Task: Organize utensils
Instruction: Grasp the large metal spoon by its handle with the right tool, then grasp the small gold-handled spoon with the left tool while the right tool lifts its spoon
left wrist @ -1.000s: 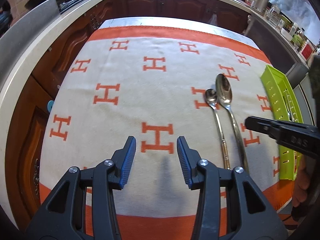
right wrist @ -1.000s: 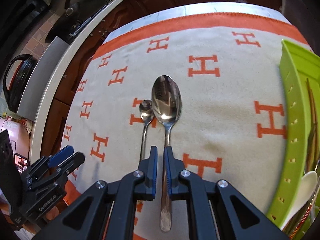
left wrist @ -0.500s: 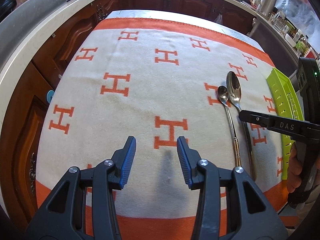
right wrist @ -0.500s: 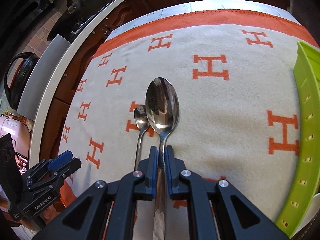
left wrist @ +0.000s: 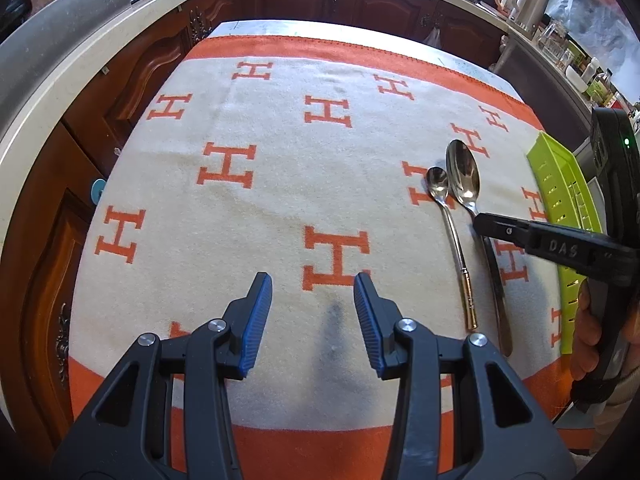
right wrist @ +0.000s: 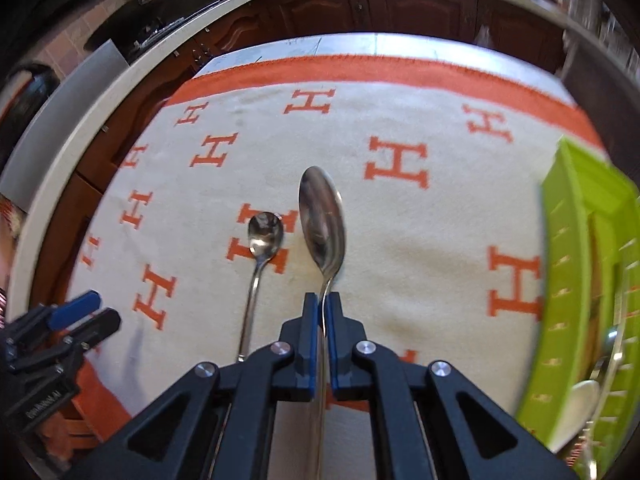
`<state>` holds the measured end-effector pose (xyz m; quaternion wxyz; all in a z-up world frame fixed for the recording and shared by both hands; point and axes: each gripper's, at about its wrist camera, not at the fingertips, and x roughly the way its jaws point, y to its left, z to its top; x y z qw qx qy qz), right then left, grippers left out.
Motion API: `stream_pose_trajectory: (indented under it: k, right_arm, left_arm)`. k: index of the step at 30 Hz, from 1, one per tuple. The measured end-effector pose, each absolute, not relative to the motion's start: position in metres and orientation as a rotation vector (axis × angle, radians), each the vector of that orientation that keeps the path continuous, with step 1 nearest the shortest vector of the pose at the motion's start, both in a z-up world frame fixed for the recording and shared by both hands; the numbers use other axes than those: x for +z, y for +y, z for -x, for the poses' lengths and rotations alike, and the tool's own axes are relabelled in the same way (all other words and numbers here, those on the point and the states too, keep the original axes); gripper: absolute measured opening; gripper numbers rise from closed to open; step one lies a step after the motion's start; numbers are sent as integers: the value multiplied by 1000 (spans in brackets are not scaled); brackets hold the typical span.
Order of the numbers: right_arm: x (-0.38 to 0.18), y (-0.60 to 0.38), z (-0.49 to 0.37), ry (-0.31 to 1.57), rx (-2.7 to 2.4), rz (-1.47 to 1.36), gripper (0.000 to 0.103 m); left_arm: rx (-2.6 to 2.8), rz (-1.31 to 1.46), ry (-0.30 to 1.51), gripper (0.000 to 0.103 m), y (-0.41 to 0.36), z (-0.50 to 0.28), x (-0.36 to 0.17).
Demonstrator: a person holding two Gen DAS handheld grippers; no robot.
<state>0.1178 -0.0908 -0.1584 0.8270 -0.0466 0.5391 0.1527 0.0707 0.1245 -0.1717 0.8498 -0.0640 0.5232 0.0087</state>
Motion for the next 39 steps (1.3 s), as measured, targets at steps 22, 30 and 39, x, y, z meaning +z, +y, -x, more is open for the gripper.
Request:
stream_pose_trajectory:
  k: [22,30,39]
  right_arm:
    - [-174,-96,-104,1176,328,170,3]
    - [-173,-102,-101,1170,322,107,2]
    - [-160,-129,-85,1166,356,-84,2]
  left_arm:
    - [4,146,1117,39,124,-65,-175]
    - [-26,135,1138,39,111,-70,-178]
    - [-123,109,1172,39,68,-100,-176]
